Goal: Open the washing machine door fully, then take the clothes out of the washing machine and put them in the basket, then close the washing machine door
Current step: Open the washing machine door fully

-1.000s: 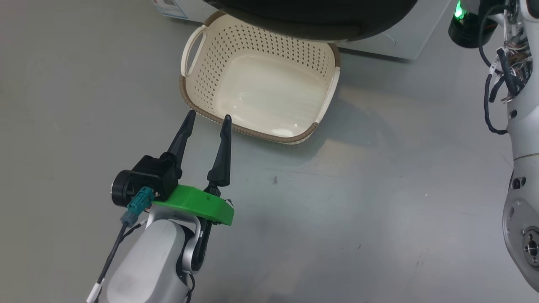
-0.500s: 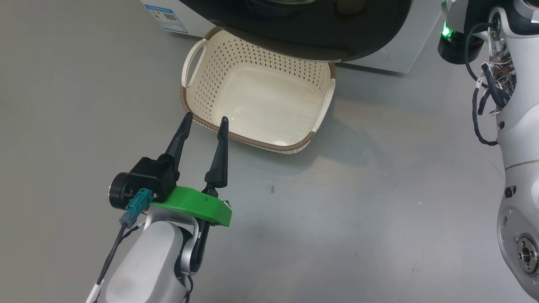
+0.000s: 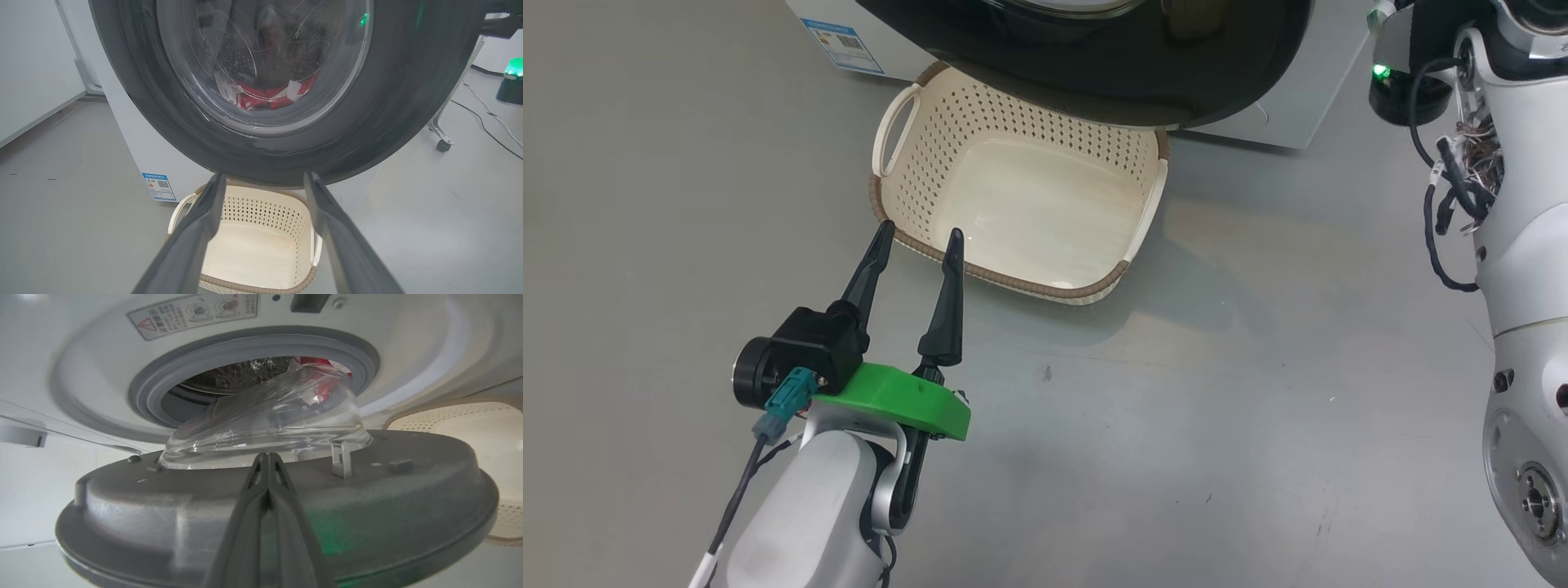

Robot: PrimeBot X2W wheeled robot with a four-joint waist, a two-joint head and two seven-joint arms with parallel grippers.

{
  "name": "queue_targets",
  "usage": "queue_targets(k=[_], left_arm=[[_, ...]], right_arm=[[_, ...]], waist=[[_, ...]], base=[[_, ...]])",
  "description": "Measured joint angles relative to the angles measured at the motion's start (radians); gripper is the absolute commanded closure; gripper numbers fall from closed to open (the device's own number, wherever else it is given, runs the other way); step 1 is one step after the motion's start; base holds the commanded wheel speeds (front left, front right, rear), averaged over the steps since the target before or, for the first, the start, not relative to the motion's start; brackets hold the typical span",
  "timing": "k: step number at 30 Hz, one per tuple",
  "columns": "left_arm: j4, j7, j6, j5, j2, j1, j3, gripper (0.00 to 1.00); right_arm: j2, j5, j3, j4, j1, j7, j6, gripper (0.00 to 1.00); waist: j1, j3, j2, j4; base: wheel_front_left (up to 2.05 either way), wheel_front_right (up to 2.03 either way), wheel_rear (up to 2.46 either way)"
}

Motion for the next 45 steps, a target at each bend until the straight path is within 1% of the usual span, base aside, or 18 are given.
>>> queue_targets(k=[3,5,10,12,15,16,17,22,25,29,32,37,38,41,42,43,44,45], left_arm=[[0.001,0.000,0.000,0.001,0.000,0.002,0.009,0.00],[0.004,0.000,0.000,0.007,0.000,0.003,0.010,0.00],[0.007,0.000,0.000,0.009,0.000,0.003,0.011,0.00],[0.011,0.000,0.000,0.009,0.000,0.003,0.016,0.00],[0.016,0.000,0.000,0.010,0.001,0.004,0.033,0.00],[0.020,0.000,0.000,0.018,0.000,0.006,0.042,0.00],[0.021,0.000,0.000,0.022,0.000,0.011,0.047,0.00],[0.034,0.000,0.000,0.038,0.001,0.040,0.079,0.00],[0.038,0.000,0.000,0.046,0.001,0.054,0.100,0.00],[0.039,0.000,0.000,0.055,0.002,0.075,0.131,0.00],[0.039,0.000,0.000,0.057,0.002,0.085,0.133,0.00],[0.036,0.000,0.000,0.060,0.002,0.094,0.121,0.00],[0.034,0.000,0.000,0.060,0.002,0.096,0.120,0.00],[0.034,0.000,0.000,0.061,0.002,0.102,0.121,0.00],[0.034,0.000,0.000,0.061,0.002,0.103,0.122,0.00],[0.034,0.000,0.000,0.061,0.002,0.103,0.122,0.00],[0.034,0.000,0.000,0.062,0.002,0.106,0.124,0.00],[0.034,0.000,0.000,0.062,0.002,0.108,0.128,0.00]], right_arm=[[-0.012,-0.084,0.040,-0.021,0.000,-0.058,0.059,1.00],[-0.032,-0.133,0.065,-0.026,0.002,-0.091,0.098,1.00],[-0.081,-0.223,0.104,-0.038,0.026,-0.168,0.176,1.00],[-0.094,-0.270,0.133,-0.050,0.041,-0.197,0.191,1.00],[-0.131,-0.376,0.200,-0.081,0.066,-0.261,0.202,1.00],[-0.166,-0.458,0.248,-0.106,0.084,-0.310,0.207,1.00],[-0.181,-0.491,0.268,-0.118,0.097,-0.331,0.207,1.00],[-0.212,-0.598,0.345,-0.163,0.181,-0.426,0.207,1.00],[-0.227,-0.641,0.368,-0.188,0.236,-0.493,0.207,1.00],[-0.232,-0.673,0.388,-0.229,0.309,-0.573,0.206,1.00],[-0.226,-0.674,0.392,-0.249,0.374,-0.622,0.206,1.00],[-0.246,-0.726,0.396,-0.283,0.480,-0.717,0.205,1.00],[-0.255,-0.747,0.399,-0.291,0.495,-0.737,0.203,1.00],[-0.266,-0.789,0.405,-0.313,0.540,-0.784,0.176,1.00],[-0.264,-0.794,0.407,-0.317,0.558,-0.797,0.164,0.89],[-0.264,-0.794,0.407,-0.317,0.558,-0.797,0.164,0.56],[-0.261,-0.796,0.405,-0.320,0.579,-0.813,0.151,0.00],[-0.254,-0.796,0.401,-0.321,0.599,-0.829,0.142,0.00]], waist=[[0.0000,-0.004,0.0000,-0.003],[0.0000,-0.010,0.0000,-0.006],[0.0000,-0.033,0.0000,-0.015],[0.0000,-0.045,0.0000,-0.019],[0.0000,-0.065,0.0000,-0.026],[0.0000,-0.080,0.0000,-0.033],[0.0000,-0.088,0.0000,-0.036],[0.0000,-0.126,0.0000,-0.060],[0.0000,-0.146,0.0000,-0.079],[0.0000,-0.169,0.0000,-0.109],[0.0000,-0.182,0.0000,-0.132],[0.0000,-0.203,0.0000,-0.162],[0.0000,-0.206,0.0000,-0.165],[0.0000,-0.214,0.0000,-0.174],[0.0000,-0.216,0.0000,-0.176],[0.0000,-0.216,0.0000,-0.176],[0.0000,-0.218,0.0000,-0.178],[0.0000,-0.220,0.0000,-0.179]], base=[[0.00,0.00,0.00],[0.00,0.00,0.00],[0.00,0.00,0.00],[0.00,0.00,0.00],[0.00,0.00,0.00],[0.00,0.00,0.00],[0.00,0.00,0.00],[0.00,0.00,0.00],[0.00,0.00,0.00],[0.00,0.00,0.00],[0.00,0.00,0.00],[0.00,0.00,0.00],[0.00,0.00,0.00],[0.00,0.00,0.00],[0.00,0.00,0.00],[0.00,0.00,0.00],[0.00,0.00,0.00],[0.00,0.00,0.00]])
